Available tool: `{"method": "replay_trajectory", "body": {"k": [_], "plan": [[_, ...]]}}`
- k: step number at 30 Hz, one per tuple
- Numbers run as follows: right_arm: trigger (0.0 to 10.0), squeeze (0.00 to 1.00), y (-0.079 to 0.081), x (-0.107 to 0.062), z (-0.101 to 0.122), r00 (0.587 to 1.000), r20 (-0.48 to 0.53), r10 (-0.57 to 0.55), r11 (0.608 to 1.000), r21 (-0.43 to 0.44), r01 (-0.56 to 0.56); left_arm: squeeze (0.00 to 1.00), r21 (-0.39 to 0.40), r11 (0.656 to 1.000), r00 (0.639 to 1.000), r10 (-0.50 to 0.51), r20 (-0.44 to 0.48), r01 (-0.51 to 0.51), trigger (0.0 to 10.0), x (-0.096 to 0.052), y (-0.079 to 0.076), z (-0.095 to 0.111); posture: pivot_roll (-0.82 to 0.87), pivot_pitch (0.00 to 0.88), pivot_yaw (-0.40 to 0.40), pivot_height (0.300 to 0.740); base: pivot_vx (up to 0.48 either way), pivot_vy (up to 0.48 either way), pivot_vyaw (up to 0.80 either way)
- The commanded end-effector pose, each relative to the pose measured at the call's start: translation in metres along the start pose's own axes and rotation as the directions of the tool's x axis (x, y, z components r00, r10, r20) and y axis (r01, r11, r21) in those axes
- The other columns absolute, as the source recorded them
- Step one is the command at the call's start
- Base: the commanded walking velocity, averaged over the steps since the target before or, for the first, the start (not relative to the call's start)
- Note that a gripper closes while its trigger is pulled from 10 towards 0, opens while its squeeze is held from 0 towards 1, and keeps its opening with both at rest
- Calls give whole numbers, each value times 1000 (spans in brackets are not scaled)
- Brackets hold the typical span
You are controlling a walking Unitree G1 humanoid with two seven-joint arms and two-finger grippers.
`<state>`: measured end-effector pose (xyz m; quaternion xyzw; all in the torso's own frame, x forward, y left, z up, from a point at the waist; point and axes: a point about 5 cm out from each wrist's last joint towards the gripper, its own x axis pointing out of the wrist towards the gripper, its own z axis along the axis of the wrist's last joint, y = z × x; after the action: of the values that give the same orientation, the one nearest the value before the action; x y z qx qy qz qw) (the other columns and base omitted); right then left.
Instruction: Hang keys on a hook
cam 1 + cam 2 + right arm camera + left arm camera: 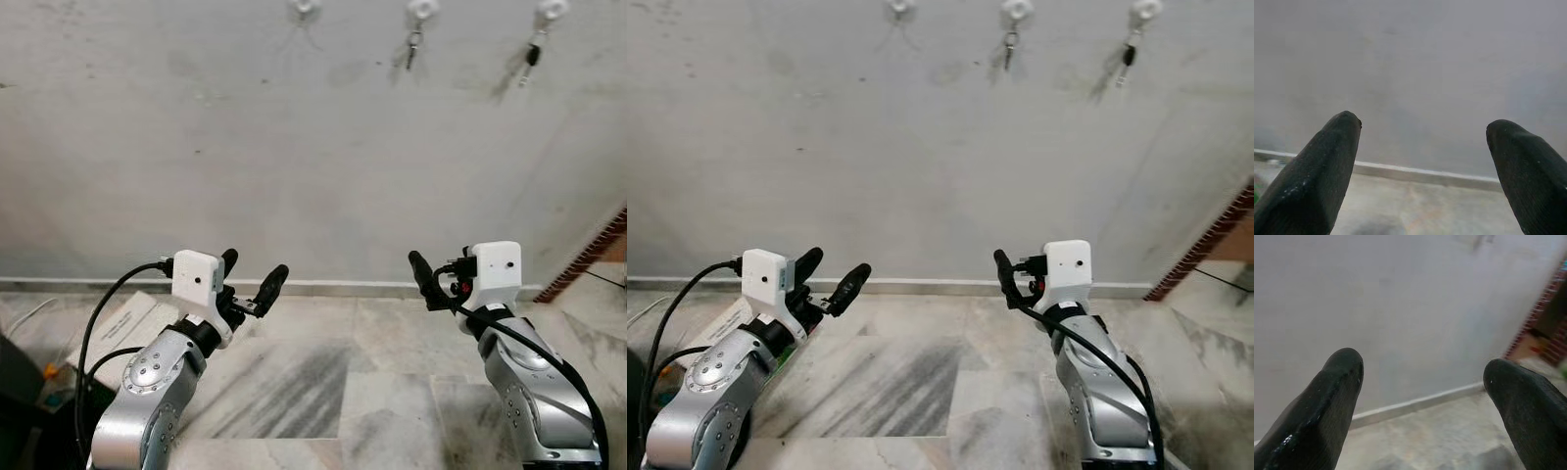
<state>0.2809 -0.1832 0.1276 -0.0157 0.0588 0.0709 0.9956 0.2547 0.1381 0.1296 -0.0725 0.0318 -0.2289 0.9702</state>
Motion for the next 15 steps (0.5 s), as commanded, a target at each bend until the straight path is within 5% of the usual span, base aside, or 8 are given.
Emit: {"method": "replay_trajectory", "body": {"k": [1, 6, 15], "plan": [[10000, 0, -2, -1, 2, 1000, 2, -6, 1000, -1, 6, 0, -6, 1000, 1000, -12, -10, 12, 10000, 1, -1, -1, -7, 42, 7, 740, 0, -315, -775], [10000, 0, -2, -1, 2, 1000, 2, -3, 1000, -2, 3, 0, -9, 1000, 1000, -13, -6, 13, 10000, 1, -1, 0, -7, 40, 6, 740, 0, -325, -775], [10000, 0, -2, -1, 2, 1000, 0, -3, 1000, -8, 3, 0, -11, 1000, 1000, -14, -7, 14, 10000, 1, -2, 0, -6, 35, 6, 740, 0, 0, -774]]}}
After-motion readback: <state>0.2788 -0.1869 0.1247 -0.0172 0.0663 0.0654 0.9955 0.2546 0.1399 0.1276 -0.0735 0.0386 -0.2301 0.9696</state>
